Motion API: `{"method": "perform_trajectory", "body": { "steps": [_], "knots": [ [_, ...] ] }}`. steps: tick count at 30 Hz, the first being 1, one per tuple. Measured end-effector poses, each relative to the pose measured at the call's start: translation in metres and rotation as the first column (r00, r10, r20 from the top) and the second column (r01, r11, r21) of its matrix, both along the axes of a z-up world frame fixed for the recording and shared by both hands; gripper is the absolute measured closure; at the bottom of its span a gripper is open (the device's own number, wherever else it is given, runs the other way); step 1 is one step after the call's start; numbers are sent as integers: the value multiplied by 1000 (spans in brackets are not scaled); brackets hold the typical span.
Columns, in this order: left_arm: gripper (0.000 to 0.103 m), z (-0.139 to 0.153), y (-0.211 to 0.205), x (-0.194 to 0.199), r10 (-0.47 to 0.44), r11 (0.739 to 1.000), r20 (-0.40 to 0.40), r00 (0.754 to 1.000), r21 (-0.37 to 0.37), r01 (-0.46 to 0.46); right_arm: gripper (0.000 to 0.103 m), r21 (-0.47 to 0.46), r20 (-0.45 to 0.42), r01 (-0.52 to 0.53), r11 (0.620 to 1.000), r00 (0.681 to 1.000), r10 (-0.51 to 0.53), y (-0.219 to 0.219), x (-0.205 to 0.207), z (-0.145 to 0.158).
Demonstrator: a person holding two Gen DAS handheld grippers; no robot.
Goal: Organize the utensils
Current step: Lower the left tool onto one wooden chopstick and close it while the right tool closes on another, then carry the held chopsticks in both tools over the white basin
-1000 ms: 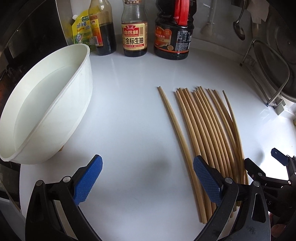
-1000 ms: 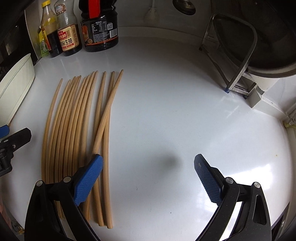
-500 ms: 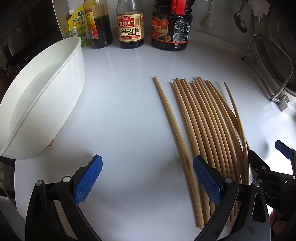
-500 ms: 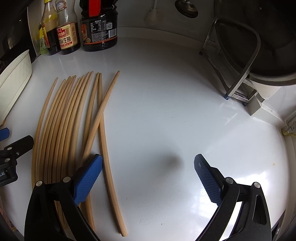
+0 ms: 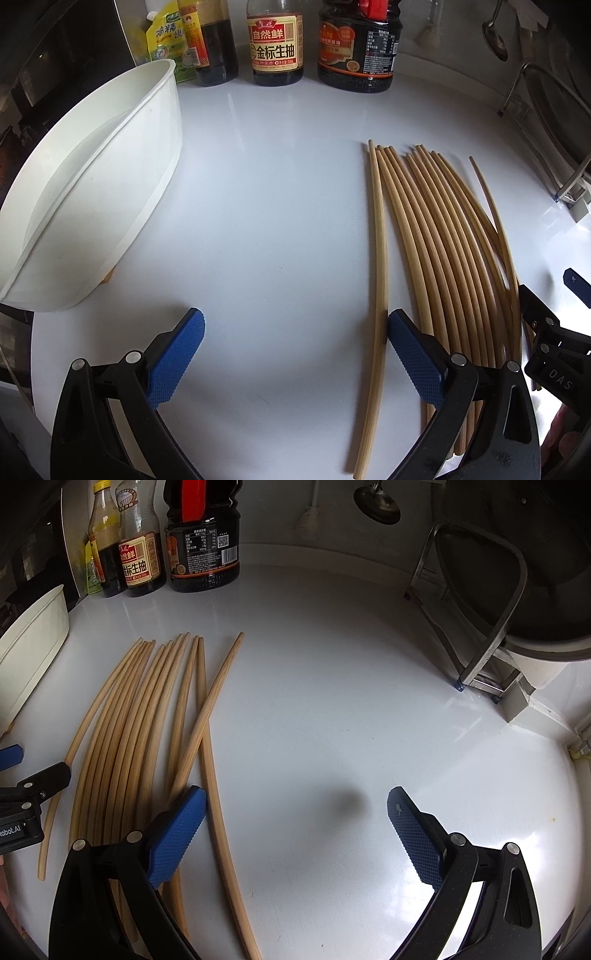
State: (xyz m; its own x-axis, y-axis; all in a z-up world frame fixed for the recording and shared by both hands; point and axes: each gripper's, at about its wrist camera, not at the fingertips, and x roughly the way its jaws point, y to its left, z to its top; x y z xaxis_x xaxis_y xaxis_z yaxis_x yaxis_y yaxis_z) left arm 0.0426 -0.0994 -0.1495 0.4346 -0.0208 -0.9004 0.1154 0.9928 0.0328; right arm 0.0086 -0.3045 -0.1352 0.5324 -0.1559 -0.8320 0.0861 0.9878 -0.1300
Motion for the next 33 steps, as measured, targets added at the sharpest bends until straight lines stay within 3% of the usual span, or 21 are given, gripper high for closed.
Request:
{"method": "perform_trajectory", "body": {
  "steps": [3, 6, 12, 13, 15, 16, 17, 18, 33],
  "knots": [
    [7, 1, -1, 1, -14, 1000, 9, 1000, 12, 14, 10, -7, 7, -36, 999, 999, 36, 5, 1, 0],
    [21, 3, -4, -1, -38, 999, 17, 999, -4, 38, 25, 32, 8, -70, 997, 998, 70, 6, 0, 0],
    [48, 7, -11, -5, -82, 996, 12, 997, -31, 82, 61, 92, -5, -134, 987, 991, 135, 15, -1, 2],
    [52, 8, -12, -6, -87, 996, 13, 996, -32, 88, 72, 90, -7, -149, 985, 989, 150, 18, -1, 3],
    [73, 9, -15, -6, -99, 995, 19, 995, -30, 99, 85, 87, -13, -172, 981, 985, 174, 23, -1, 3],
    [79, 9, -15, -6, -105, 994, 19, 994, -29, 105, 96, 79, -17, -177, 981, 984, 178, 26, 0, 3],
    [91, 9, -16, -6, -107, 994, 20, 994, -26, 107, 96, 68, -19, -178, 982, 984, 180, 27, 0, 3],
    [95, 9, -16, -6, -108, 994, 19, 994, -24, 109, 96, 63, -19, -178, 982, 984, 180, 28, 0, 3],
    [96, 24, -15, -6, -143, 988, 27, 989, -59, 145, 97, 20, -20, -138, 990, 990, 138, 24, 4, 9]
  ]
}}
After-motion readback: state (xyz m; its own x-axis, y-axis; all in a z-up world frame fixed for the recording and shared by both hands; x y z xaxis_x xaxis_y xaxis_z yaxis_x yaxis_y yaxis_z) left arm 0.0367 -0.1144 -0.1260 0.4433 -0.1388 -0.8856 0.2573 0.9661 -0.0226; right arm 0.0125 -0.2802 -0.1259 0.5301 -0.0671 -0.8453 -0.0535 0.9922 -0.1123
